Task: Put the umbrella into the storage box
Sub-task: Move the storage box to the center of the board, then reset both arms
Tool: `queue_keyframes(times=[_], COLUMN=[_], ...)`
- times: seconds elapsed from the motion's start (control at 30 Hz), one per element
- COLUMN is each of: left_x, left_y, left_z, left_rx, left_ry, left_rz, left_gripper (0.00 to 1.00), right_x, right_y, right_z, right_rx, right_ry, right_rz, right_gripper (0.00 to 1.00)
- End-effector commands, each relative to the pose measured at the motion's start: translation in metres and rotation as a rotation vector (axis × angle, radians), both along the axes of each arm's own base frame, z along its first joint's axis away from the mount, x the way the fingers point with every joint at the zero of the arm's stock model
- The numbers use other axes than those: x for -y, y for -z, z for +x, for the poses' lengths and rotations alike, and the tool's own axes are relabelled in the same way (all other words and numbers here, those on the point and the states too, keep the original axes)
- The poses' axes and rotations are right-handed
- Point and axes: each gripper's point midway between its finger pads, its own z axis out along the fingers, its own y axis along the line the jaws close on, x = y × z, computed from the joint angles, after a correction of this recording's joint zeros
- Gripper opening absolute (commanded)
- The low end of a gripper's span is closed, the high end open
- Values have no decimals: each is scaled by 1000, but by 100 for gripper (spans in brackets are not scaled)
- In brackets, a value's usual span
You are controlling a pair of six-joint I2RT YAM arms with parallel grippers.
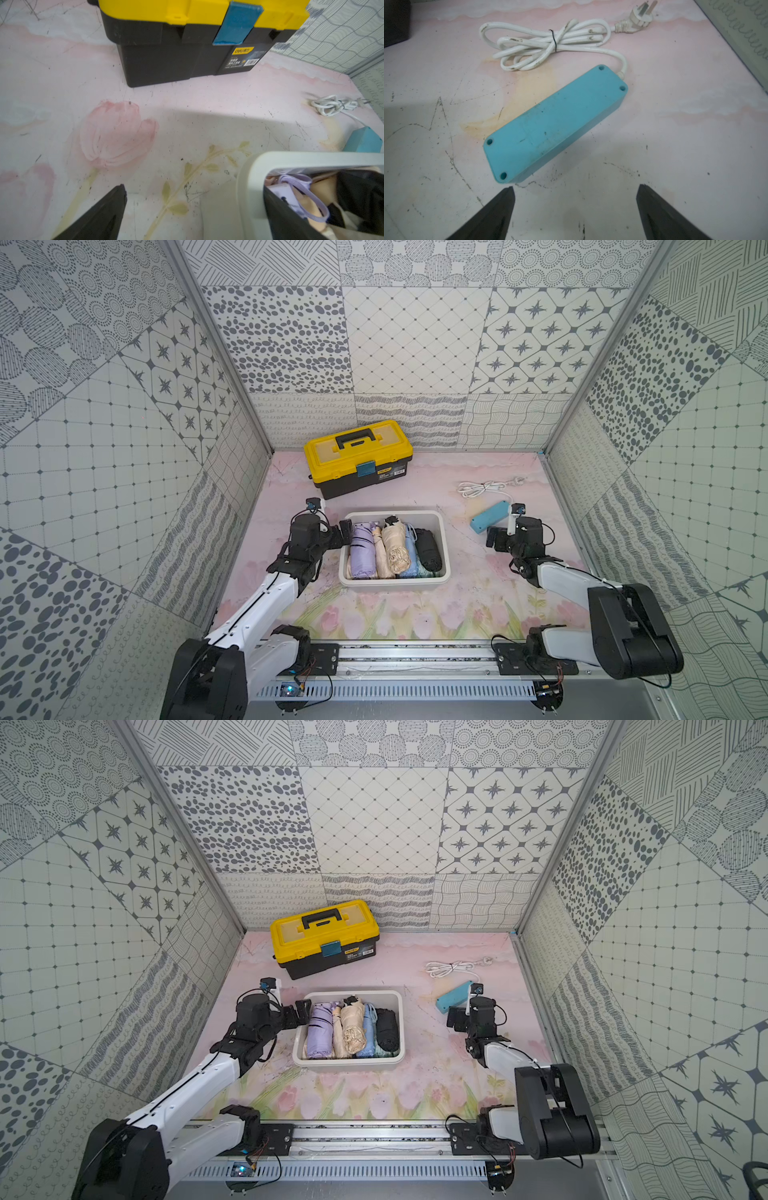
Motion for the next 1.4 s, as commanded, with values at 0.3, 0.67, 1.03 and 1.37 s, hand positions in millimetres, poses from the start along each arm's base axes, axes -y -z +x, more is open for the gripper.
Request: queue_keyframes(times=[0.3,0.67,1.03,1.37], left_x=[-14,-4,-15,-60], left_y=[30,19,-38,6], left_z=[32,26,18,26], left_rx=[141,193,303,176], left_ry=[42,127,73,-92], left_rz=[186,230,277,267], left_gripper=[99,99,100,99], right_x=[-5,1,1,2], right_y=[-37,-38,-38,-38], right_z=[39,36,37,37], right_rx=[335,349,342,343], right_ry=[-120,-101,-110,-113], right_rz=[1,18,30,42], right_gripper=[97,96,96,96])
